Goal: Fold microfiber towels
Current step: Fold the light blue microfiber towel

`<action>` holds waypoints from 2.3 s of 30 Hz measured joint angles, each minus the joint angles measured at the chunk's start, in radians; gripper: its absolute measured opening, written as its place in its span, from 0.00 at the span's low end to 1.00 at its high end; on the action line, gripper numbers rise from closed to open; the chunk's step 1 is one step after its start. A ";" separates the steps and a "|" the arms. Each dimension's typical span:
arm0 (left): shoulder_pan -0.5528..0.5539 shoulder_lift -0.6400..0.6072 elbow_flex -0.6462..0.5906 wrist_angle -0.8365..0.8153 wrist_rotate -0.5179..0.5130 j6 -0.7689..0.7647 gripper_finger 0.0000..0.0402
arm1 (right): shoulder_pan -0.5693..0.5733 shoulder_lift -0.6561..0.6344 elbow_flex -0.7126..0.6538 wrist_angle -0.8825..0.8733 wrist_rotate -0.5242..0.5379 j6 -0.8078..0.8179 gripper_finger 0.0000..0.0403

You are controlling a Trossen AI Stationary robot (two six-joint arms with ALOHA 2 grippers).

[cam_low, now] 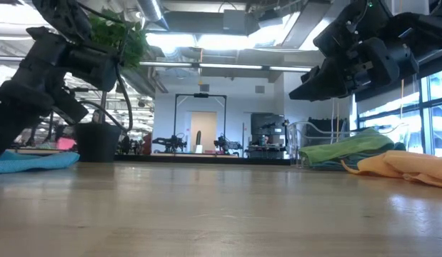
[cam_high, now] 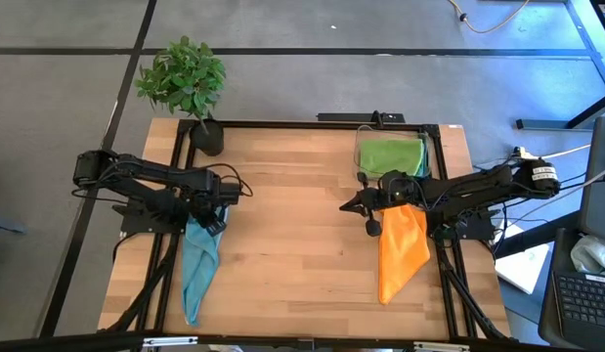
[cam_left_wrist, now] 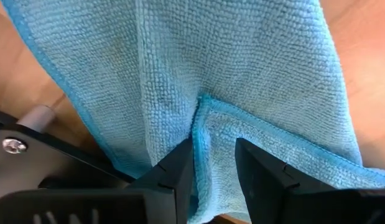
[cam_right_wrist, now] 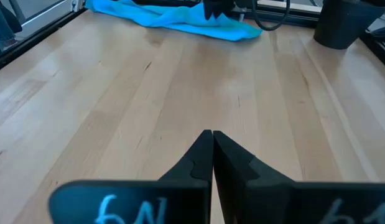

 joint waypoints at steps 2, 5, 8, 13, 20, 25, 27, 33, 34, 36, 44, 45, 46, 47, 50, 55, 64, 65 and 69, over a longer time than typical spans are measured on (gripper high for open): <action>-0.001 0.000 0.000 0.000 0.010 0.001 0.28 | 0.000 0.000 0.000 0.000 0.000 0.000 0.04; -0.014 0.000 0.000 0.000 0.020 0.022 0.27 | 0.000 0.000 0.000 0.000 0.000 -0.001 0.04; -0.044 0.000 0.000 0.000 0.025 0.024 0.23 | 0.000 0.000 0.000 0.000 0.000 -0.001 0.04; -0.081 0.000 0.000 0.000 0.058 0.023 0.11 | 0.000 0.000 0.000 0.000 0.000 -0.001 0.04; -0.095 0.000 0.070 0.008 0.066 0.020 0.02 | 0.000 0.000 0.000 0.000 0.000 -0.002 0.04; -0.098 0.000 0.184 0.101 0.009 0.057 0.00 | 0.000 0.000 0.000 0.000 0.000 -0.002 0.04; -0.109 0.000 0.220 0.182 0.006 0.077 0.01 | 0.000 0.000 0.000 0.000 0.000 -0.002 0.04; -0.172 0.045 0.280 0.498 0.006 0.095 0.00 | 0.000 0.000 0.000 0.000 0.000 -0.002 0.04; -0.184 0.069 0.292 0.533 0.006 0.104 0.00 | 0.000 0.000 0.000 0.000 0.000 -0.002 0.04; -0.204 0.117 0.316 0.552 0.008 0.123 0.00 | 0.000 0.000 0.000 0.000 0.000 -0.002 0.04; -0.277 0.371 0.522 0.554 0.107 0.306 0.00 | 0.000 0.000 0.000 -0.002 0.000 0.000 0.04; -0.283 0.392 0.553 0.552 0.105 0.327 0.00 | 0.000 0.000 0.000 -0.002 0.000 0.000 0.04; -0.286 0.410 0.583 0.553 0.096 0.340 0.00 | 0.000 0.000 0.000 -0.002 0.000 0.000 0.04; -0.288 0.428 0.614 0.557 0.080 0.349 0.00 | 0.000 0.000 0.000 -0.002 0.000 0.000 0.04; -0.287 0.479 0.700 0.562 0.051 0.392 0.00 | 0.000 0.000 0.000 -0.008 0.000 0.000 0.04; -0.287 0.510 0.836 0.467 0.076 0.501 0.00 | 0.000 0.000 0.000 -0.010 0.000 0.001 0.04; -0.295 0.488 1.013 0.317 0.031 0.580 0.00 | 0.000 0.000 0.000 -0.013 -0.027 0.001 0.04; -0.296 0.489 1.027 0.318 0.032 0.588 0.00 | 0.000 0.000 0.000 -0.012 -0.031 0.001 0.04; -0.309 0.487 1.074 0.317 0.032 0.588 0.00 | 0.000 0.005 0.000 0.015 -0.034 0.001 0.04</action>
